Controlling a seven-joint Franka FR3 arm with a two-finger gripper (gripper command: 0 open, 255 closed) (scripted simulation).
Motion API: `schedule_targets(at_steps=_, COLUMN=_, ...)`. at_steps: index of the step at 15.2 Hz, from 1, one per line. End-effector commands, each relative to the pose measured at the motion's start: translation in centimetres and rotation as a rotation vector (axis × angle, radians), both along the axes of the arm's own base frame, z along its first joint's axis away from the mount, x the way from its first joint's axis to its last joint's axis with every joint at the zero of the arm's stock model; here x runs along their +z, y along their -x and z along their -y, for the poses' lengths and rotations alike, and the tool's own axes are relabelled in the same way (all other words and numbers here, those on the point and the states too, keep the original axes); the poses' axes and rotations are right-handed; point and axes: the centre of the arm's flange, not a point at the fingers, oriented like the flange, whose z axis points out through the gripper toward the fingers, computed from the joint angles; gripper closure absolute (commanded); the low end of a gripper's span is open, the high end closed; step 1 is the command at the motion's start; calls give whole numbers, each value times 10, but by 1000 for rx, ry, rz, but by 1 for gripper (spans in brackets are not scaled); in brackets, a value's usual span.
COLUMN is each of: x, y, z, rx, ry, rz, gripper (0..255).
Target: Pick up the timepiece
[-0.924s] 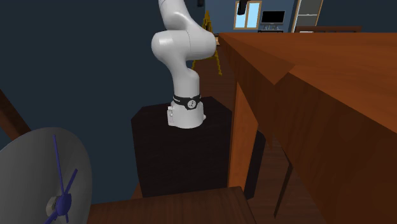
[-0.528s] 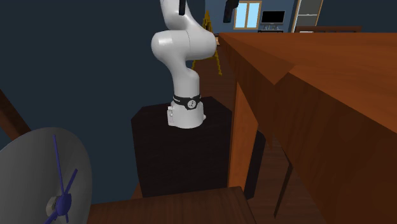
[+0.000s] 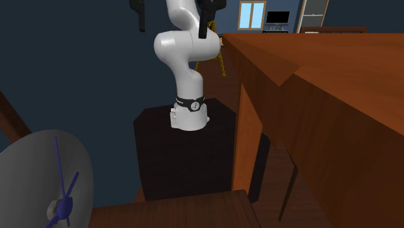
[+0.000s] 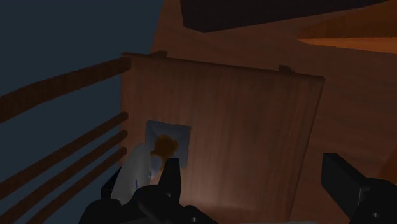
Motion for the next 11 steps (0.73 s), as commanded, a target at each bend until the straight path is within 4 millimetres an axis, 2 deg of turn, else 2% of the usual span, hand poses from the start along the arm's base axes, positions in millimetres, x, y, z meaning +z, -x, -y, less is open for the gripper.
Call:
schedule_targets(at_steps=1, x=-11, y=-12, z=25, rx=4, ry=-3, rz=-1, gripper=0)
schedule_targets(at_steps=11, x=-53, y=-75, z=137, rx=22, ry=-24, rz=-11, gripper=0)
